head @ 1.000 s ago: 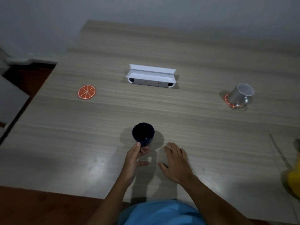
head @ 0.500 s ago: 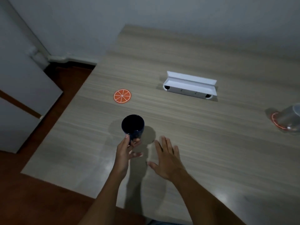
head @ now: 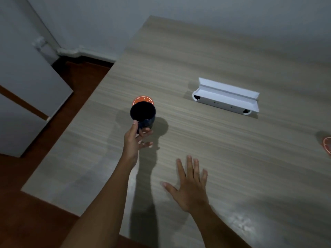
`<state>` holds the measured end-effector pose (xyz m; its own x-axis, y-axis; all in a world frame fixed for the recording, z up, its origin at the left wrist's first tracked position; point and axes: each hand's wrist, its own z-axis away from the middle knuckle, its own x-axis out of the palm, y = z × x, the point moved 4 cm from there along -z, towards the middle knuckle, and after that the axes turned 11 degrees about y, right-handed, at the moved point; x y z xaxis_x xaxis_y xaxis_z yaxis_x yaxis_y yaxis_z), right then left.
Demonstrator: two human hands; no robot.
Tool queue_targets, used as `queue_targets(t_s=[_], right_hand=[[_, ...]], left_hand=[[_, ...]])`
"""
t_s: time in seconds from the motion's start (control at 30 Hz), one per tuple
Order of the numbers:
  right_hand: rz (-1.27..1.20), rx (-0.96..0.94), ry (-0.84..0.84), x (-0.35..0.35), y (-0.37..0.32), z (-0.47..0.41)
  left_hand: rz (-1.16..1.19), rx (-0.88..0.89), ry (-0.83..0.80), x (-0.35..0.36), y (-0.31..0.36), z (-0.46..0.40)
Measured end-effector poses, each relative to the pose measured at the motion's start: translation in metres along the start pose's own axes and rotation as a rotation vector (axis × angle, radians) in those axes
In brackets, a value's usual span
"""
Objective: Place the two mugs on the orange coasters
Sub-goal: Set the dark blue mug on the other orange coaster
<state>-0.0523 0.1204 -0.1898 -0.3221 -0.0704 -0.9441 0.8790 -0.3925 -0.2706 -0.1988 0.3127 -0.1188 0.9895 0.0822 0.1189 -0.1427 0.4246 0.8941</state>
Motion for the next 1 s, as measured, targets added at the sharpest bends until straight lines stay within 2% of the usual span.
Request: queue_targets(t_s=[0.57,1.0], right_hand=[[0.001,0.013,-0.018,0.003,0.001,-0.001],[0.001,0.015,-0.014,0.005,0.001,-0.001]], left_hand=[[-0.001,-0.011,0.066,0.021,0.028,-0.091],[-0.024,-0.003,0.000,0.039,0.034,-0.102]])
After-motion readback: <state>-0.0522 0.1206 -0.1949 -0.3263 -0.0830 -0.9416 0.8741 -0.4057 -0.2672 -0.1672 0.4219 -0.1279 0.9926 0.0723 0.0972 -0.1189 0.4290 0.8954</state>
